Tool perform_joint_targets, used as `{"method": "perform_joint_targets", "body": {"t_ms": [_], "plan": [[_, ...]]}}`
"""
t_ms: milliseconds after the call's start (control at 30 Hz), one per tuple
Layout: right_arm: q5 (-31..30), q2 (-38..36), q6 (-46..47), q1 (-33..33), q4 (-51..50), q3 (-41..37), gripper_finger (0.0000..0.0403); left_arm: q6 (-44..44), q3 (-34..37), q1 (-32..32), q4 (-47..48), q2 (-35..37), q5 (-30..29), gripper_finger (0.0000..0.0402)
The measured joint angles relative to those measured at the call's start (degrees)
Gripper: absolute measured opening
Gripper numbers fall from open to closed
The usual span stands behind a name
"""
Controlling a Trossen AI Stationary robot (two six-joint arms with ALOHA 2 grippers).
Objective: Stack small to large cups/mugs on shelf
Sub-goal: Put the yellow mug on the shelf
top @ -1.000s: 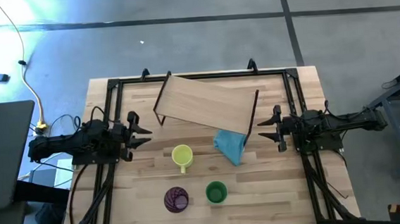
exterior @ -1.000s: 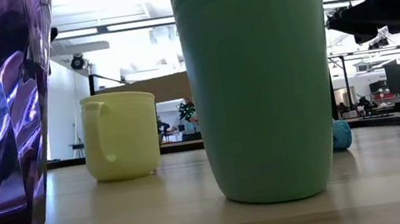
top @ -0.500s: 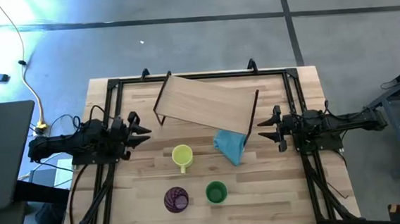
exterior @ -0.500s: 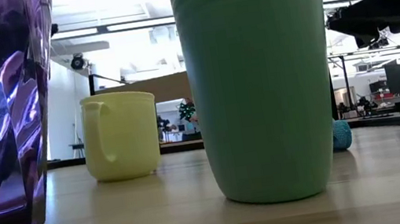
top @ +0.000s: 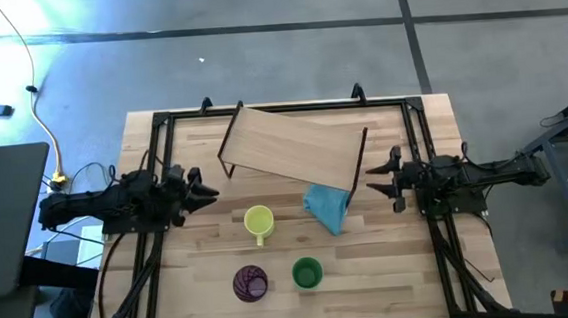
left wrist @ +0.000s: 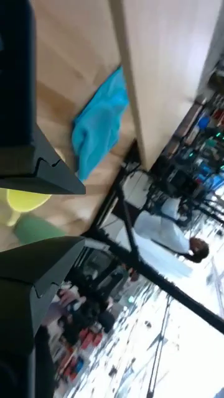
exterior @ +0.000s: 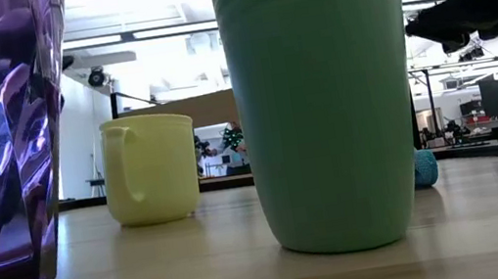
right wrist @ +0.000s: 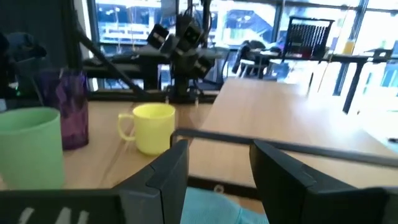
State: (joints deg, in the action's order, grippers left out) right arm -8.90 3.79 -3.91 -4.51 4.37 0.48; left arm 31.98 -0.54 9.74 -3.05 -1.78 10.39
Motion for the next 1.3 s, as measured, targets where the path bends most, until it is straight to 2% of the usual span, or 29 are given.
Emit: {"method": "perform_joint_targets", "body": {"t_ms": [67,167,267,367,467,567,700,767,867,967,1100,1200,1300], "plan": [[-0.8,0.0,0.0,0.0,1.1,0.0,0.0163,-0.6,0.0,0.0,0.1,-0.3,0.9,0.0108],[-1.9,0.0,0.3,0.0,1.3,0.0,0.0163,-2.7,0.0,0.0,1.0,-1.1,-1.6,0.0108],[-1.6,0.0,2.1,0.0,1.4,0.0,0.0163,-3.7,0.0,0.0,0.8,-1.1,-3.7,0.0108],[-0.1,0.0,3.0,0.0,2.2,0.0,0.0163,-5.1,0.0,0.0,-0.1,-1.1,-2.9,0.0108],[2.1,0.0,7.4,0.0,5.1,0.0,0.0163,-7.5,0.0,0.0,-1.9,-1.1,2.1,0.0108],[4.7,0.0,10.5,0.0,9.9,0.7,0.0163,-9.9,0.0,0.0,-7.5,-1.1,9.8,0.0108],[12.7,-0.1,4.5,0.0,16.0,3.2,0.0163,-14.6,0.0,0.0,-15.9,-1.0,18.3,0.0108],[15.3,0.0,1.9,0.0,17.9,3.9,0.0163,-17.0,0.0,0.0,-17.0,-1.0,19.9,0.0108],[16.0,0.0,-0.9,0.0,17.6,4.1,0.0163,-20.1,0.0,0.0,-14.5,-1.0,19.7,0.0108],[16.0,0.0,-0.9,0.0,14.6,4.1,0.0163,-21.5,0.0,0.0,-10.0,-1.5,15.5,0.0108],[16.0,0.0,2.2,0.0,11.4,4.1,0.0163,-20.4,-0.9,0.0,-9.5,-4.5,14.6,0.0108],[16.0,0.0,1.6,0.0,10.9,4.1,0.0163,-24.5,-5.5,0.0,-7.6,-8.1,15.6,0.0108],[16.0,0.0,-1.6,0.0,11.0,4.2,0.0163,-33.5,-12.0,0.0,-0.9,-12.3,15.5,0.0108]]}}
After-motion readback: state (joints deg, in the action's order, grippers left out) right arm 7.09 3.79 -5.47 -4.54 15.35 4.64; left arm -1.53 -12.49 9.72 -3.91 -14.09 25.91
